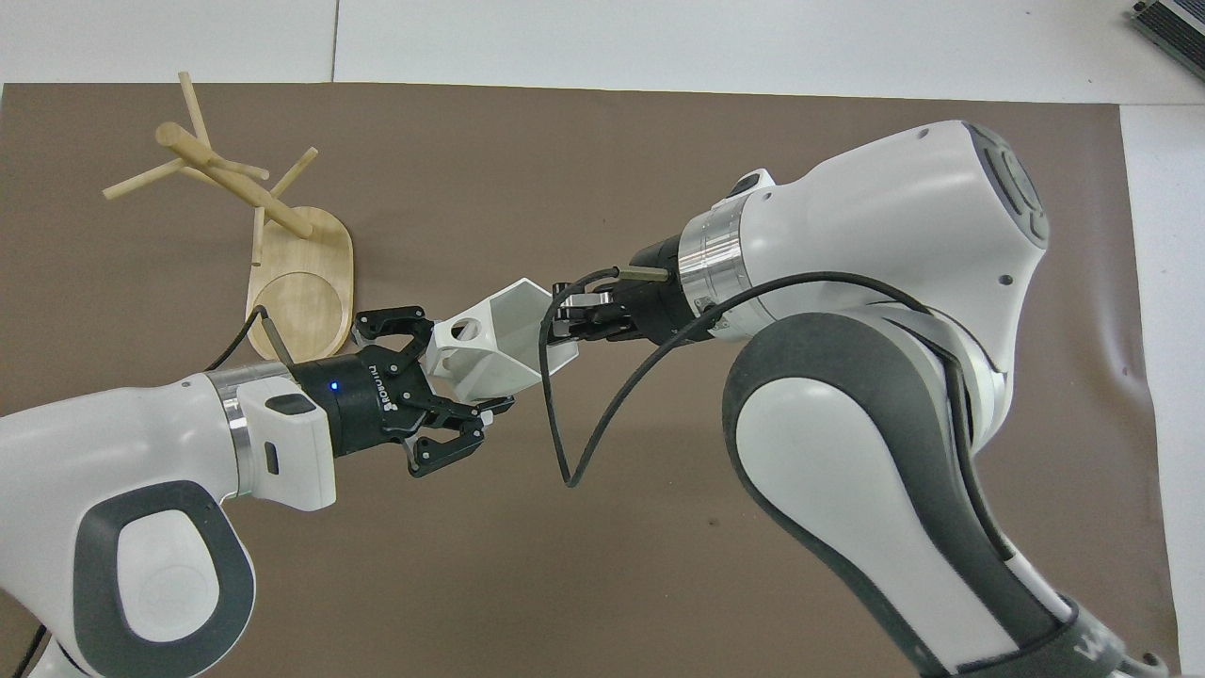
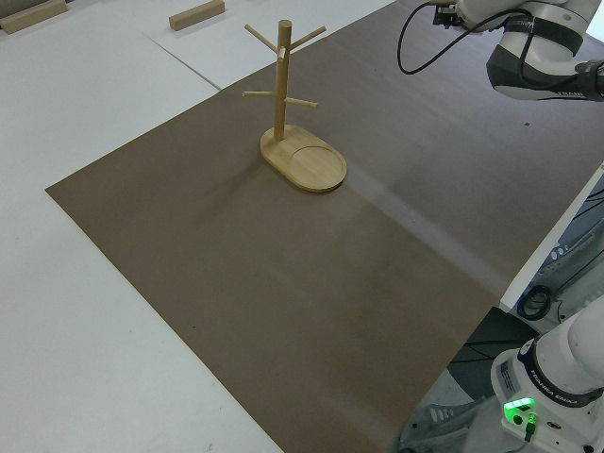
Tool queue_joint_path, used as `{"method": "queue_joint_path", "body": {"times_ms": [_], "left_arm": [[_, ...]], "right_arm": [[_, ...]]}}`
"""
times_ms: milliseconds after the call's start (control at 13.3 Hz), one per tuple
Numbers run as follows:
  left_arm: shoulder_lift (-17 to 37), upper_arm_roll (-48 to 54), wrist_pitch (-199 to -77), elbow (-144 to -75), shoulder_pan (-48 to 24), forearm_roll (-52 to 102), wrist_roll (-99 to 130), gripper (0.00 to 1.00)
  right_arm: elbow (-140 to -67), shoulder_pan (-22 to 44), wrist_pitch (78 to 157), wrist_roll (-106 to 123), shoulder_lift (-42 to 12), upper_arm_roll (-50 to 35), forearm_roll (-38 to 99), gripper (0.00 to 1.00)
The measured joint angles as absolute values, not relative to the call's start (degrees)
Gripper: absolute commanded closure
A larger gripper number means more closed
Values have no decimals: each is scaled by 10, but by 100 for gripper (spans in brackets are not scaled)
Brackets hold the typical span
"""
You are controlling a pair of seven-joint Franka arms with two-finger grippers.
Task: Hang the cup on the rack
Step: 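Grasp the mug with the left gripper while the right gripper releases it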
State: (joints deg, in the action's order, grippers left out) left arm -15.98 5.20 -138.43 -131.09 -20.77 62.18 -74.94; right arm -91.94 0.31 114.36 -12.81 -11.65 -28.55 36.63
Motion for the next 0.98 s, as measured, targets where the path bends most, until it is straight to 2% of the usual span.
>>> {"method": "queue_joint_path", "body": {"times_ms": [75, 226, 452, 979], "left_arm": [[-160, 52, -1384, -1311, -208, 622, -750, 100], [-160, 52, -1385, -1311, -208, 627, -745, 100], [-160, 48, -1387, -1311, -207, 633, -737, 100], [-159, 43, -1398, -1312, -202, 633, -731, 100]], "right_arm": [[-919, 3, 1144, -128, -117, -286, 366, 63], [-919, 4, 1144, -128, -116, -287, 358, 0], [-916, 5, 1144, -118, -115, -290, 312, 0], [-915, 5, 1149, -117, -111, -288, 301, 0]]}}
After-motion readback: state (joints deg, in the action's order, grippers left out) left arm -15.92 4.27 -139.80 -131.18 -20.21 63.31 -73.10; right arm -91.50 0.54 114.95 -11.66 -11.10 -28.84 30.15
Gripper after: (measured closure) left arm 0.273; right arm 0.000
